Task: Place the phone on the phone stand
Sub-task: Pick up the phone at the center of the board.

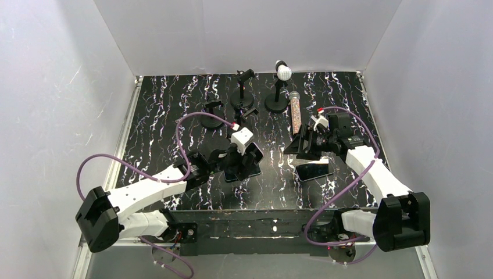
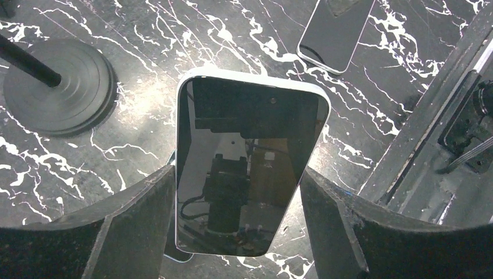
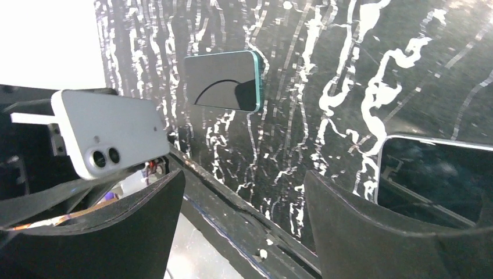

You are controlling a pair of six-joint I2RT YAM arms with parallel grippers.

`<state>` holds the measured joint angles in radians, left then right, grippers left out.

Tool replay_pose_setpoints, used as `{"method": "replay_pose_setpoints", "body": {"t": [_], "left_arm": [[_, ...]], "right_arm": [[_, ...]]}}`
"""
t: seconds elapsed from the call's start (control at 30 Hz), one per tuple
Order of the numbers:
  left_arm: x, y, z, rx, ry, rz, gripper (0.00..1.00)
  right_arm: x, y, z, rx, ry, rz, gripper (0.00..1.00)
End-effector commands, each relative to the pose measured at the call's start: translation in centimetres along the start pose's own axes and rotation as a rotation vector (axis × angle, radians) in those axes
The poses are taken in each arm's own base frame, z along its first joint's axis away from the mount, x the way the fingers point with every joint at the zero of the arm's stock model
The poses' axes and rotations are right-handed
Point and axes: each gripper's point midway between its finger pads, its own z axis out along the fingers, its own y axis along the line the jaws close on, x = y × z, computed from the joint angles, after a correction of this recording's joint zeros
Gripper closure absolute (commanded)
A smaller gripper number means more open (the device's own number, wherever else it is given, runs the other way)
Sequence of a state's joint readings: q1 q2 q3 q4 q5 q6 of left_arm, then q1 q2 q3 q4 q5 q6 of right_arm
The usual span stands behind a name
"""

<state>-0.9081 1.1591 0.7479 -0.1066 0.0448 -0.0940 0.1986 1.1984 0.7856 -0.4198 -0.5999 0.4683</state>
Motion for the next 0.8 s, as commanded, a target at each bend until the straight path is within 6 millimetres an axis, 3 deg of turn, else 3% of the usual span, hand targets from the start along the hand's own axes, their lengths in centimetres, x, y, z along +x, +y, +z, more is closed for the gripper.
{"method": "replay_pose_setpoints", "body": {"t": [0.0, 0.2, 0.37, 0.77], "left_arm": [[-2.5, -0.1, -1.2, 0.021, -0.107, -0.03, 1.0], [-2.1, 0.0, -1.1, 0.021, -0.099, -0.044, 1.0], [-2.3, -0.2, -1.2, 0.027, -0.109, -0.052, 1.0], [-2.7, -0.4, -1.6, 0.037, -0.126, -0.062, 1.0]], "right_arm": [[-0.7, 5.4, -1.5, -0.155, 0.003, -0.103, 0.17], [0.4, 10.5, -1.7, -0.236, 0.049, -0.224, 0.18], [1.1, 13.3, -1.1, -0.286, 0.066, -0.263, 0.19], [2.9, 15.1, 2.5, -0.281, 0.13, -0.258, 0.29]]}}
